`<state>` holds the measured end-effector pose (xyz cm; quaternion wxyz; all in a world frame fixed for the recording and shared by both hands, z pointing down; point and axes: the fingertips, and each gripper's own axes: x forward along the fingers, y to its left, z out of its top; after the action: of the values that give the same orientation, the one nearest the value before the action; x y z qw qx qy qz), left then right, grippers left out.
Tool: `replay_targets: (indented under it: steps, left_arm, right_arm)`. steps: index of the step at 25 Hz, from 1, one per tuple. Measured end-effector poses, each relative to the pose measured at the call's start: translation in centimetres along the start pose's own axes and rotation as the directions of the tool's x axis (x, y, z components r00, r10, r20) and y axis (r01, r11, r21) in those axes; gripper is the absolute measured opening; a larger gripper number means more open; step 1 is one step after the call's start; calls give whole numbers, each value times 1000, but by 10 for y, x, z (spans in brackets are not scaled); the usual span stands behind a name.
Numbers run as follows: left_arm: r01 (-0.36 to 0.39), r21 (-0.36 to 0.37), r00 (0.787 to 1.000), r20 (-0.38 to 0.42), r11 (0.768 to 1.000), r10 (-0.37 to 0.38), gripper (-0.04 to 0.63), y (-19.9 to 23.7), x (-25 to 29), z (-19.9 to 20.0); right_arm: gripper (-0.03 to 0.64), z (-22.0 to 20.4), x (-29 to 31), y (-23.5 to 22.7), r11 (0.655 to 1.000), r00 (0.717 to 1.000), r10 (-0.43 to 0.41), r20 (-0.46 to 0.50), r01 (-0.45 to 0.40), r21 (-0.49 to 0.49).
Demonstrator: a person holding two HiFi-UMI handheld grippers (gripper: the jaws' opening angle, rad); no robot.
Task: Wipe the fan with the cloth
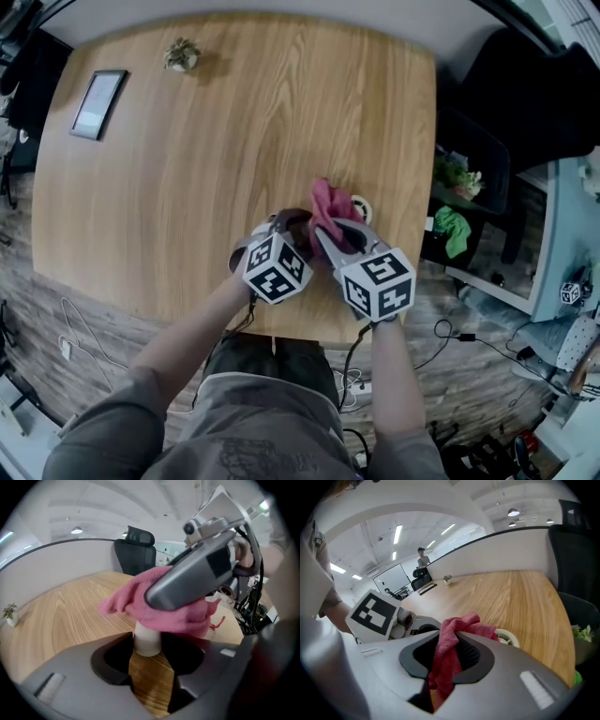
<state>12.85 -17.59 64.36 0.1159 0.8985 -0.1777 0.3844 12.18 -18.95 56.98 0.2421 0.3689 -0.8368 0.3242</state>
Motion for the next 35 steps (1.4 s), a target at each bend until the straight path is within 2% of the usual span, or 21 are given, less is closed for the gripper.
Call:
replay_targets:
  steps: [4, 9, 13, 16, 19, 26, 28, 32, 35]
  left_arm:
    - [-22, -84, 999, -47, 996, 18, 204, 3, -17, -10]
    - [-52, -54, 998, -49, 997, 50, 212, 13, -56, 2]
    - [-121, -10, 991, 47, 993, 122, 209, 25, -103, 43]
    - [-179, -5, 973, 147, 984, 178, 160, 32, -143, 76]
    - [-215, -13, 953, 215, 977, 212, 133, 38, -180, 103]
    - [-285, 2, 884, 386, 959, 262, 61, 39, -264, 160]
    - [-294, 9, 858, 444, 956, 260, 41, 35, -286, 173]
    - [-301, 16, 790, 564, 953, 241, 40, 21, -327, 199]
    - [-295, -23, 759, 601, 955, 249, 9, 10, -350, 207]
  right_arm:
    - [77, 24, -37, 0, 998, 995, -65, 79, 64, 17]
    - [77, 67, -85, 5, 990, 973, -134, 187, 140, -18]
    - [77, 100, -116, 12, 979, 947, -179, 267, 198, -46]
    - [77, 124, -138, 26, 972, 925, -189, 330, 225, -74]
    - [77, 148, -163, 44, 962, 898, -190, 397, 252, -109]
    - [77, 185, -220, 88, 938, 825, -198, 529, 316, -143]
    - [77, 193, -234, 99, 933, 803, -200, 562, 332, -142]
    - [77, 202, -261, 116, 924, 758, -206, 619, 358, -131]
    - [77, 203, -277, 129, 920, 735, -209, 645, 371, -124]
